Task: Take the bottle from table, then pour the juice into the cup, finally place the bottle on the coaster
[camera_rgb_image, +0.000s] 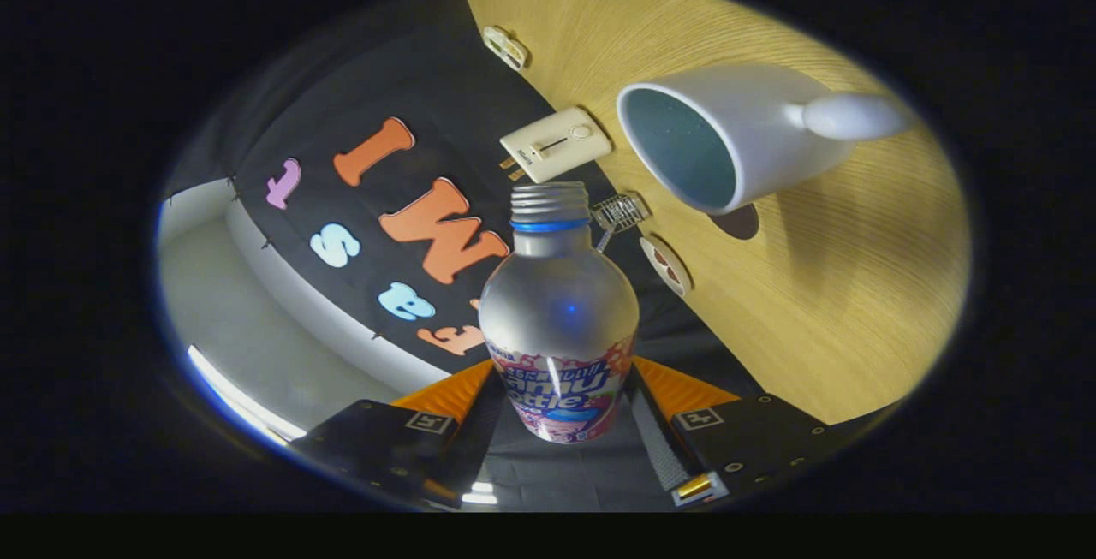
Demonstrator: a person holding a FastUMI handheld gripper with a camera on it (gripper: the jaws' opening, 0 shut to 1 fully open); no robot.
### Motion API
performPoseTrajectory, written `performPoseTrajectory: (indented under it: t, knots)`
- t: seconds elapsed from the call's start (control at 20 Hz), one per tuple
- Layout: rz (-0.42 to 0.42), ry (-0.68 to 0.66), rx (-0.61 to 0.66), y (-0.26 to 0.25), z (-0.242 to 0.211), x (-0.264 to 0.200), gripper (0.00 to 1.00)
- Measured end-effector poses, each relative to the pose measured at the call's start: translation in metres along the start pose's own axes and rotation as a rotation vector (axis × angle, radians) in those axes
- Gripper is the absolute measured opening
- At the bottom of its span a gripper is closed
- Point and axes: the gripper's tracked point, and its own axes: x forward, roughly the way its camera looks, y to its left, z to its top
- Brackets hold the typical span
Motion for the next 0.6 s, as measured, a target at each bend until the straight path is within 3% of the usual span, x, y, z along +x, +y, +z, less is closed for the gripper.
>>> performPoseTrajectory:
  t: [0.35,0.6]
  knots:
    - [-0.158,0.029,-0.237,-0.038,-0.009,0.003,0.79]
    - [-0.22,-0.03,-0.53,-0.042,0.006,0.0,0.79]
